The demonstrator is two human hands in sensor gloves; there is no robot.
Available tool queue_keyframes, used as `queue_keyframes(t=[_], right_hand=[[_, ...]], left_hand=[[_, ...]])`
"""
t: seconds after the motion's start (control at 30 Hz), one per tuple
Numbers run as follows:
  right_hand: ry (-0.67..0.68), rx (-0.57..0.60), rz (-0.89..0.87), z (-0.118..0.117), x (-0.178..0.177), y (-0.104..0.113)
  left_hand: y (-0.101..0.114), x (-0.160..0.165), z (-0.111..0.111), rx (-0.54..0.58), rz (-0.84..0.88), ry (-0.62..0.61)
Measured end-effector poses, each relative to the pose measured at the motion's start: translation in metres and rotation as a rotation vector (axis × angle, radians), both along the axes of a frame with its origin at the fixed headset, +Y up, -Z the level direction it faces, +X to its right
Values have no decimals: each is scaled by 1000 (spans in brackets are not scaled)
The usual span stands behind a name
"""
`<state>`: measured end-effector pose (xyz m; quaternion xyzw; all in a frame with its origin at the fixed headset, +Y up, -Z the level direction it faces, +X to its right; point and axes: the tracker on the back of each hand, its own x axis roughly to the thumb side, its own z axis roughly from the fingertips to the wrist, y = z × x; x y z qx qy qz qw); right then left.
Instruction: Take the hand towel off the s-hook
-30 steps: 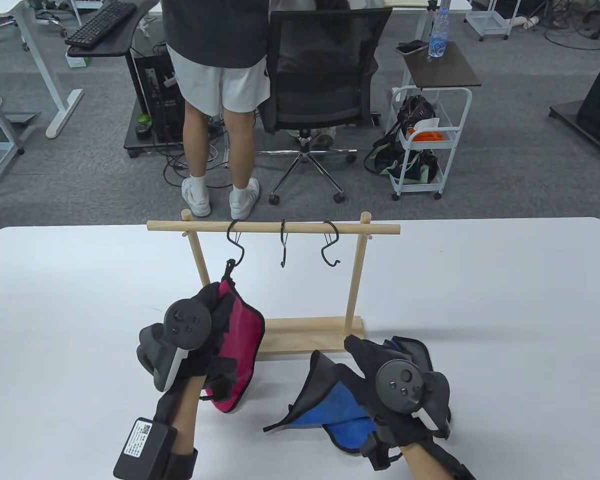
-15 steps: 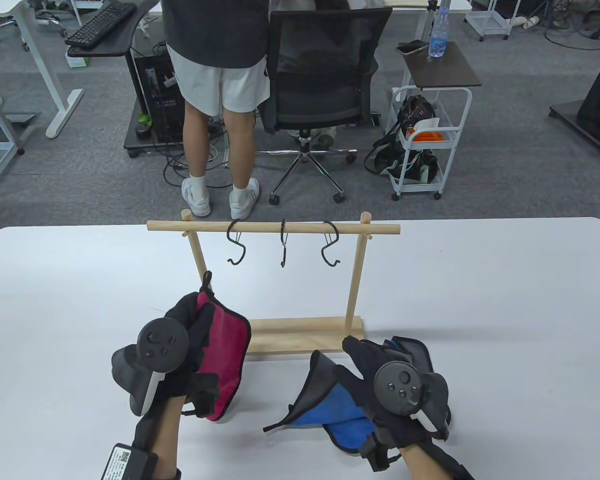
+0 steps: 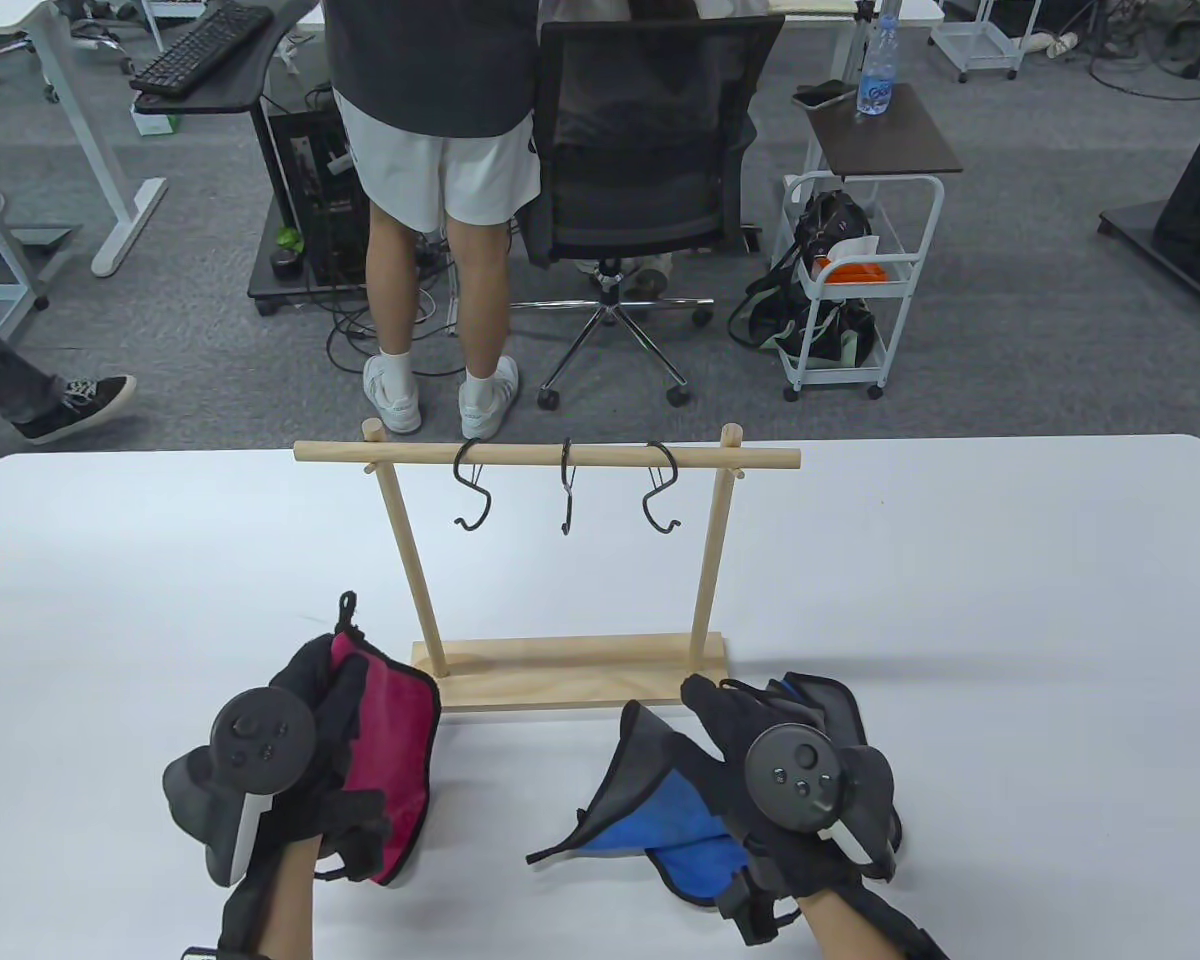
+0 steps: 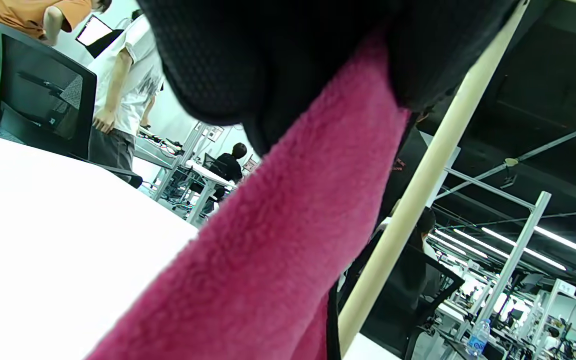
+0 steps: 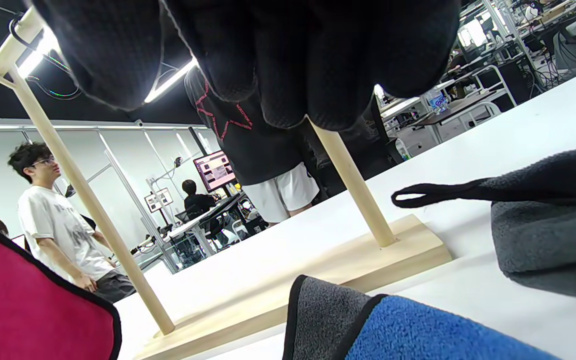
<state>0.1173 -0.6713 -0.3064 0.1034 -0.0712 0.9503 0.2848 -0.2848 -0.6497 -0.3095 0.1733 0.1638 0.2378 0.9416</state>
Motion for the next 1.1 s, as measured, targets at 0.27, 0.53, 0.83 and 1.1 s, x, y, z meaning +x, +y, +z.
queue_keyframes(t=[0.27, 0.53, 0.83, 1.1], right_hand=[[-10, -5, -3, 0, 1, 0], [-19, -13, -3, -1, 3, 0], [-14, -24, 5, -1, 3, 0], [-3, -34, 19, -2, 1, -1]], left_hand=[[-27, -14, -10, -106, -92, 52], [-50, -14, -20, -234, -218, 54], [-78, 2, -39, -468, -301, -58], [-96, 9, -45, -652, -304, -151]])
